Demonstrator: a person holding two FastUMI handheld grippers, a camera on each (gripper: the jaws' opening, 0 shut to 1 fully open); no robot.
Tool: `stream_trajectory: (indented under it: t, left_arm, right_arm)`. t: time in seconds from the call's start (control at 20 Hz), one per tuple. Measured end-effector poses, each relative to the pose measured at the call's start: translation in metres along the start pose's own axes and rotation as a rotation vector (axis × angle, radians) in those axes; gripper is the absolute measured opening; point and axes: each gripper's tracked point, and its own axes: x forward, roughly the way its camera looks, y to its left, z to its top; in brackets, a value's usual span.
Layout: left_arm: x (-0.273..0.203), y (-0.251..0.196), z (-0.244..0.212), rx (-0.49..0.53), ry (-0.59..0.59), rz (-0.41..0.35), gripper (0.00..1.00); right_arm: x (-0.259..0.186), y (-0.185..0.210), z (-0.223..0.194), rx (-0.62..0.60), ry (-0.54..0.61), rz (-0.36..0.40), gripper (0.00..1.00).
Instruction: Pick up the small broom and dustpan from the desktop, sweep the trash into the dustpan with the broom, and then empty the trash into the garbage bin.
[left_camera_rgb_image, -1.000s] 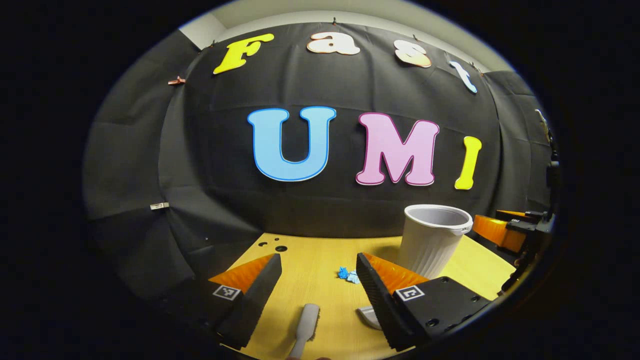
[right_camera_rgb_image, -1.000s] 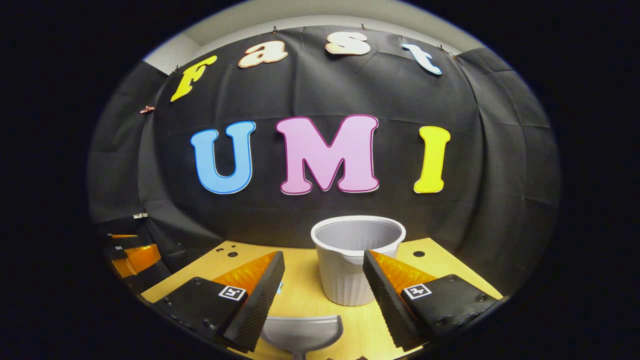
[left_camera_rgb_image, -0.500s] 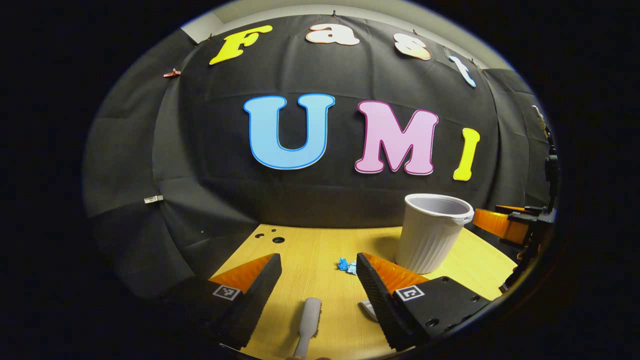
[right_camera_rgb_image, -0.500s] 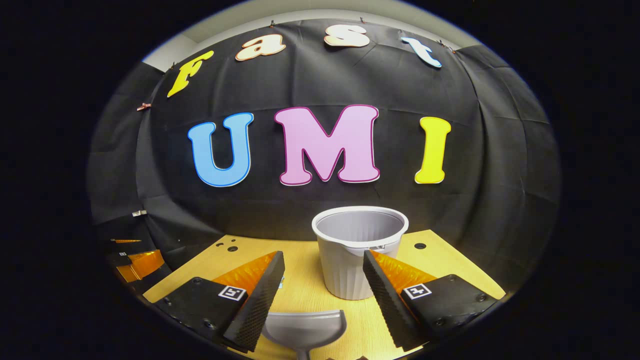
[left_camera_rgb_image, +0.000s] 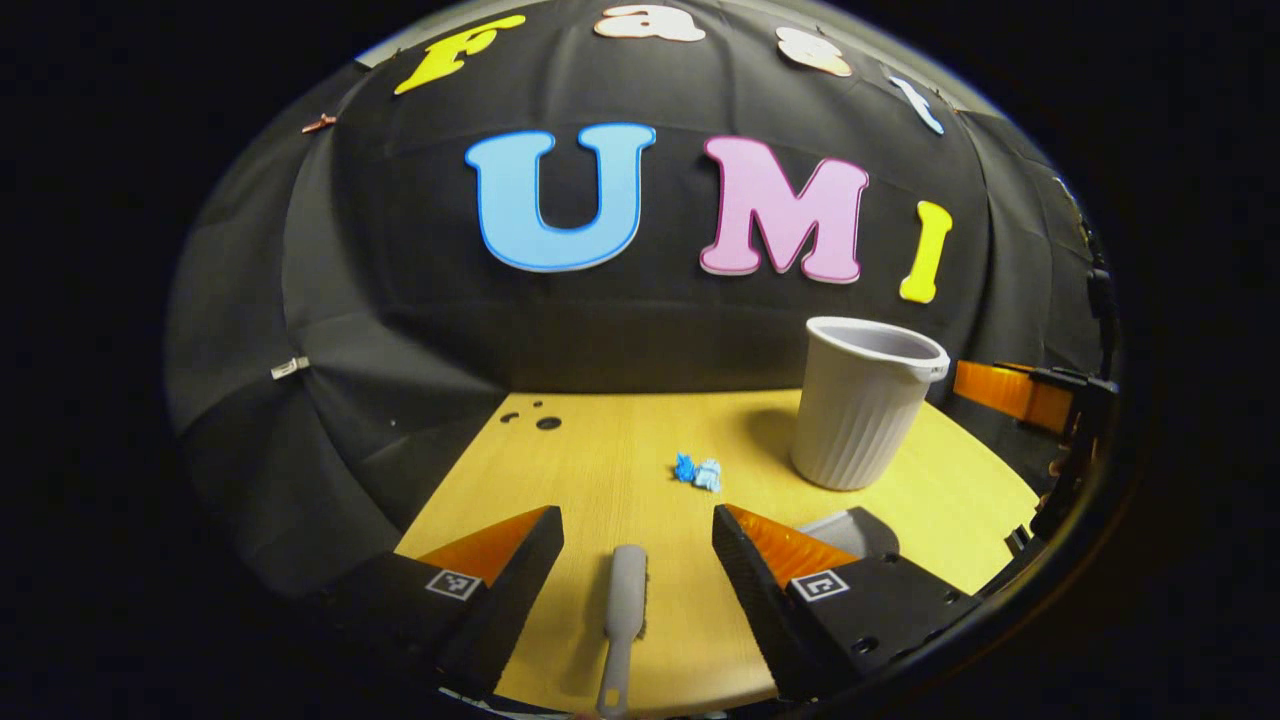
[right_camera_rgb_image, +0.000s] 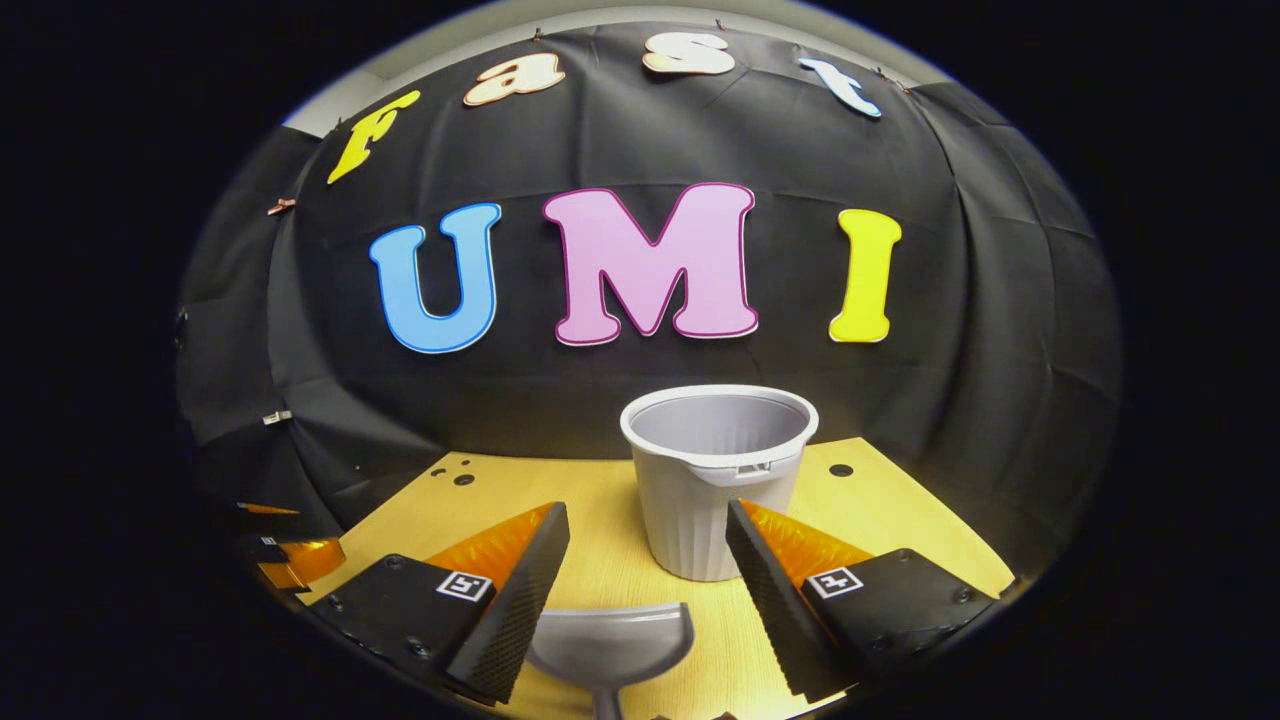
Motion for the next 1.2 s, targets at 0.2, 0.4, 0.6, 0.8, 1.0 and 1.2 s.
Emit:
stream_trajectory:
  t: [0.2,0.4,0.6,0.8,1.0,1.2]
  left_arm:
    - [0.012,0.000,-0.061,0.007,0.188,-0.052,0.96]
    - [0.023,0.006,-0.110,0.031,0.330,-0.053,0.96]
    - [0.032,0.015,-0.150,0.046,0.469,-0.038,0.96]
    - [0.041,0.019,-0.177,0.036,0.598,-0.027,0.96]
    - [0.050,0.022,-0.195,0.094,0.711,-0.028,0.96]
    - [0.060,0.019,-0.210,0.068,0.829,-0.029,0.94]
  right_arm:
    - [-0.003,-0.003,-0.017,0.004,0.055,-0.004,0.98]
    - [-0.005,-0.005,-0.034,0.008,0.105,-0.008,0.98]
    - [-0.011,-0.005,-0.051,0.006,0.153,-0.005,0.97]
    - [-0.019,-0.006,-0.070,0.015,0.210,0.003,0.98]
    - [-0.022,-0.002,-0.096,0.038,0.278,0.012,0.99]
    - [-0.024,0.004,-0.125,0.072,0.372,0.027,0.99]
